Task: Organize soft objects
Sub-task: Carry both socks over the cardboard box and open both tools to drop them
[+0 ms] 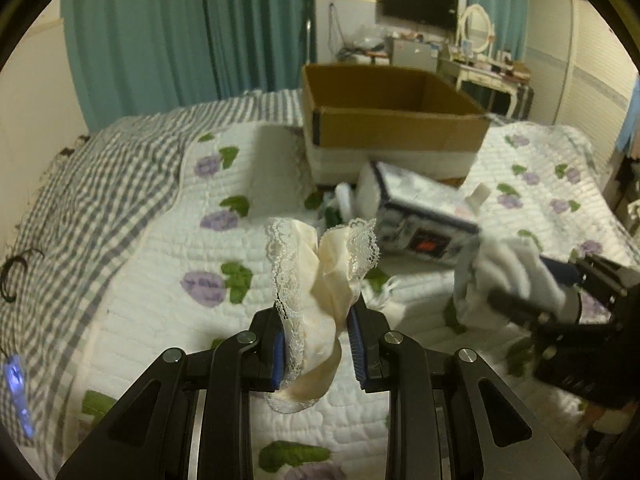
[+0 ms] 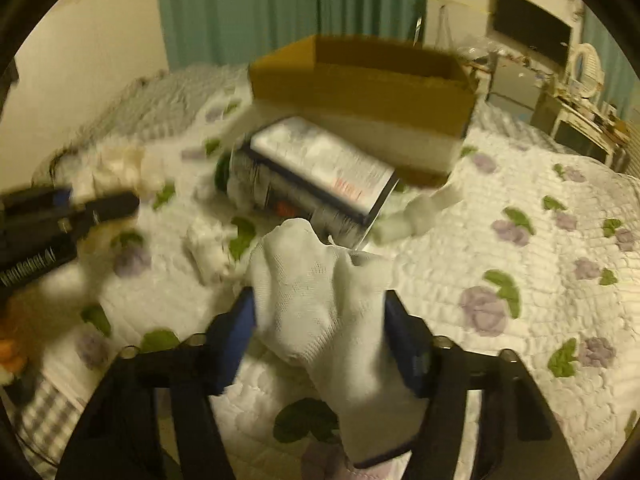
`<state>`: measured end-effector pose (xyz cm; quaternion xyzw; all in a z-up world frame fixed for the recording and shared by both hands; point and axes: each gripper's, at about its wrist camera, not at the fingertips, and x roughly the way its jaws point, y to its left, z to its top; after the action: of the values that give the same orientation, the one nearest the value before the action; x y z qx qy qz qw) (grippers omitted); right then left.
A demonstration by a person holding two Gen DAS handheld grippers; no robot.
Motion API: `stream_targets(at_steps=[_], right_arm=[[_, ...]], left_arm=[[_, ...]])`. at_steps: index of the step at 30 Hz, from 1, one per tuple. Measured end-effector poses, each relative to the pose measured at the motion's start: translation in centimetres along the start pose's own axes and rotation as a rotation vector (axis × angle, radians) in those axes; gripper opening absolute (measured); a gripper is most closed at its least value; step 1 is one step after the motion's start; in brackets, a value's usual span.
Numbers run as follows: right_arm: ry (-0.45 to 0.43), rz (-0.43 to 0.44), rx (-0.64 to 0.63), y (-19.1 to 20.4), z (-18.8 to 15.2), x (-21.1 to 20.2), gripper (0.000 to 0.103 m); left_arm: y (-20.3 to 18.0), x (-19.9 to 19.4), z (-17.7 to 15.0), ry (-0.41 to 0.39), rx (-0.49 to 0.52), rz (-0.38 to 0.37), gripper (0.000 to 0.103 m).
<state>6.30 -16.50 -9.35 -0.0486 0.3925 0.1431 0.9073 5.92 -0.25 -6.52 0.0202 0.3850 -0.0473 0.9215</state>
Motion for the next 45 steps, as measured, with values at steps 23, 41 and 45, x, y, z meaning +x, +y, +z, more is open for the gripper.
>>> stream_targets(at_steps=[23,41,45], right_arm=[[-0.211,0.021,0.11,-9.0,22.4,3.2,0.06],[-0.336,-0.091,0.108,-11.0,21.7,-1.4,0.098],[-0.371,-0.166,0.031,-9.4,21.2,-7.8,0.101]], left_arm=[[-2.8,7.4,19.1,-0.184,0.128,-0.099,0.029],[-2.5,4.2,19.0,-0.287,0.115,-0.021,0.084],[-1.7,-2.4,18.6,-0.373,0.104,-0.023,0.092]])
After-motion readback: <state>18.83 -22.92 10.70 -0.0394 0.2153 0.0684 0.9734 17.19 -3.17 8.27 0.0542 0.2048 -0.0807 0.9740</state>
